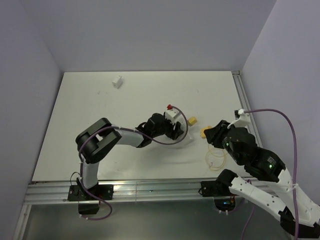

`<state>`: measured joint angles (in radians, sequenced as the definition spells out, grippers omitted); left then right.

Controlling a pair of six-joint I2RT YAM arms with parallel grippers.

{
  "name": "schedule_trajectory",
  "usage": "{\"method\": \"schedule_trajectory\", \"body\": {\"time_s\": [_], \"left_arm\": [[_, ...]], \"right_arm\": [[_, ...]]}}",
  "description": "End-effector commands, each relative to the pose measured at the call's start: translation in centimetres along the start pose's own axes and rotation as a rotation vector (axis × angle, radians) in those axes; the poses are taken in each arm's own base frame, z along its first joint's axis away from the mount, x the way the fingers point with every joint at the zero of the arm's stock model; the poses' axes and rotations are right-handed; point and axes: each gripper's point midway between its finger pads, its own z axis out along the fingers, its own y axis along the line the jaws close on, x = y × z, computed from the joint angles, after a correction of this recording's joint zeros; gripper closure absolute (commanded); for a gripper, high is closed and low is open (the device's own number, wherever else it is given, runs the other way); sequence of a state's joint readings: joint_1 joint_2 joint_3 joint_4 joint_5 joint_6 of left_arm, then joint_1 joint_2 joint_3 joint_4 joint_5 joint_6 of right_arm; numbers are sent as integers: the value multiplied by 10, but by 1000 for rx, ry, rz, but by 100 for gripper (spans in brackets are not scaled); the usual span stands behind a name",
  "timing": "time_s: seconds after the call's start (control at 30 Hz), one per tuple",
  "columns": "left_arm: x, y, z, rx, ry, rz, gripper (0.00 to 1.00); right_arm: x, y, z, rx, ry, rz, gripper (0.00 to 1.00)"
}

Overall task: Insert the plug
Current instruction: Adjust the socket at the center of the board.

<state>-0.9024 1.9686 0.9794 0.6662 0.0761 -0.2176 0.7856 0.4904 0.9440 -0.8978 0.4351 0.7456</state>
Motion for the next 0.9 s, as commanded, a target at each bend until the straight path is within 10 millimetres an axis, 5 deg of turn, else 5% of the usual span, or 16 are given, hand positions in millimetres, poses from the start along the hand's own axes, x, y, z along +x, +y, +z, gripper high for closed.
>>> {"method": "schedule_trajectory", "body": {"time_s": [0.0, 0.23, 0.4, 0.57, 0.87], "left_arm": [[-54, -46, -24, 224, -121, 52, 100], [-23, -76, -50, 449, -27, 150, 100], [5, -70, -43, 484, 80, 148, 100], [6, -61, -29, 469, 134, 146, 98], [3, -36, -19, 391, 153, 98, 65]], "right_arm": [[-8, -6, 8, 79, -26, -11, 100], [-3, -1, 18, 79, -2, -41, 100], [-3, 2, 17, 67, 2, -41, 100], [-3, 5, 16, 42, 4, -39, 100], [-1, 9, 16, 17, 7, -39, 100]]}}
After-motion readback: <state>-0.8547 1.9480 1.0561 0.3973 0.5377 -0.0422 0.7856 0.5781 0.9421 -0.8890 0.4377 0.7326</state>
